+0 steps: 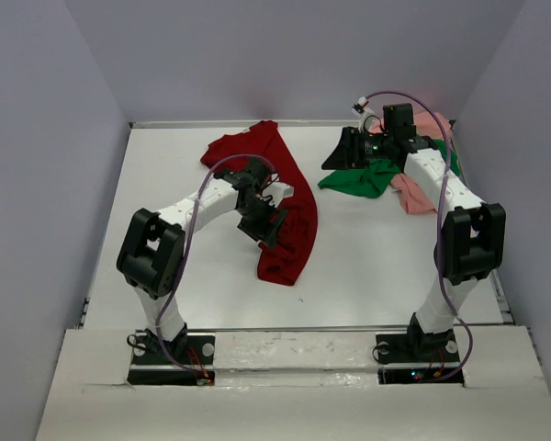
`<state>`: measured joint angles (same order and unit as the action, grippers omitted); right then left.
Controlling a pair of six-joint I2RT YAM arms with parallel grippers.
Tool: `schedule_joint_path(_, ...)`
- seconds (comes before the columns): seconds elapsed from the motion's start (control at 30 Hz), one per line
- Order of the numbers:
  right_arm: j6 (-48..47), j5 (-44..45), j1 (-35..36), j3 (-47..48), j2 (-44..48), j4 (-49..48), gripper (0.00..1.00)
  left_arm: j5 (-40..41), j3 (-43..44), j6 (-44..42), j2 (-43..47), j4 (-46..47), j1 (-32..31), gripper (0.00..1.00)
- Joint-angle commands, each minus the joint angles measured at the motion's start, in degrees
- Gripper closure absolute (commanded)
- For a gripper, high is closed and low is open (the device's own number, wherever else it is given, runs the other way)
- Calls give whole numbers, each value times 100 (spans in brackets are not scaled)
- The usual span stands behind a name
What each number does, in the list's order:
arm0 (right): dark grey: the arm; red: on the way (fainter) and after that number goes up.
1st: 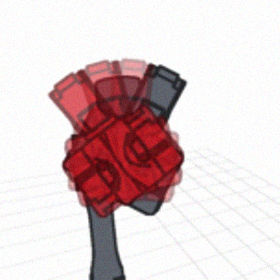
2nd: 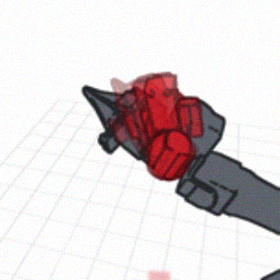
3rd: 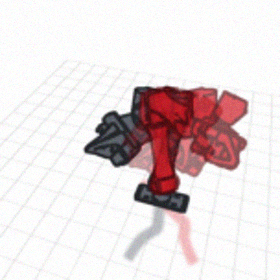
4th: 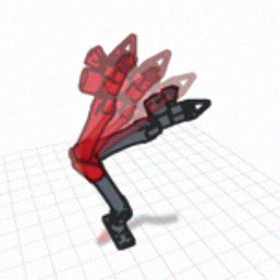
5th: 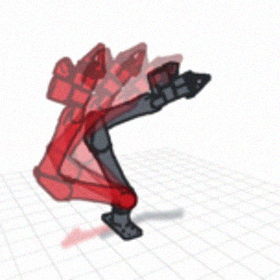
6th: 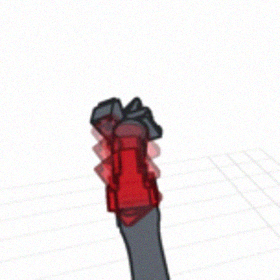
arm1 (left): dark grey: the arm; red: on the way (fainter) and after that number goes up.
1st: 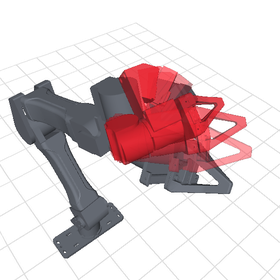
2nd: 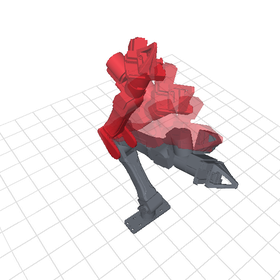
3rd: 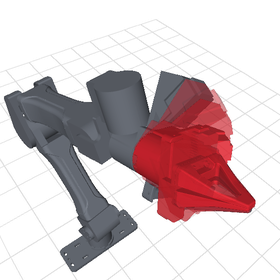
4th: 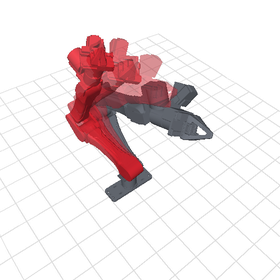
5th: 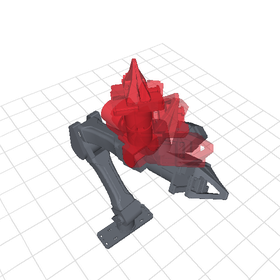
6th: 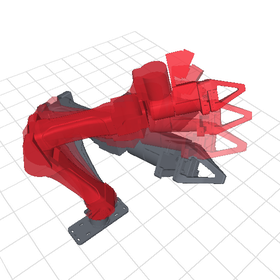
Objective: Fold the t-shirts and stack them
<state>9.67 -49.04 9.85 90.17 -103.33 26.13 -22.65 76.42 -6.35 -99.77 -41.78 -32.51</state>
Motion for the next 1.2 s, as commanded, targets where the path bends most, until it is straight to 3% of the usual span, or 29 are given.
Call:
schedule_joint_path(0.0, -62, 26, 44, 194, 129, -170, 36, -257, 75, -7, -349, -67, 26, 31)
schedule_joint_path(0.27, -88, 8, 44, 176, 138, -170, 36, -301, 224, -15, -737, -111, 34, 33)
schedule_joint_path(0.37, -80, -36, 44, 194, 138, -170, 36, -248, 259, 2, -737, -85, 43, 39)
schedule_joint_path(0.47, -71, -45, 44, 203, 146, -170, 36, -196, 311, 20, -781, -76, 43, 68)
schedule_joint_path(0.67, -71, -80, 44, 203, 199, -170, 36, -143, 478, 55, -930, -49, 35, 100)
schedule_joint_path(0.87, -115, -62, 44, 132, 252, -178, 36, 796, 567, 221, -659, 21, 43, 100)
schedule_joint_path(0.97, -88, -97, 44, 176, 199, -170, 36, 728, 357, 204, -483, 109, 61, 100)
schedule_joint_path(1.0, -88, -97, 44, 194, 190, -170, 36, 701, 321, 187, -448, 143, 61, 90)
schedule_joint_path(1.07, -88, -80, 44, 194, 190, -170, 36, 683, 268, 169, -316, 161, 61, 62)
schedule_joint_path(1.1, -88, -71, 44, 176, 190, -178, 36, 692, 250, 160, -281, 161, 61, 34)
schedule_joint_path(1.17, -97, -62, 44, 185, 190, -178, 36, 701, 163, 169, -193, 170, 52, 19)
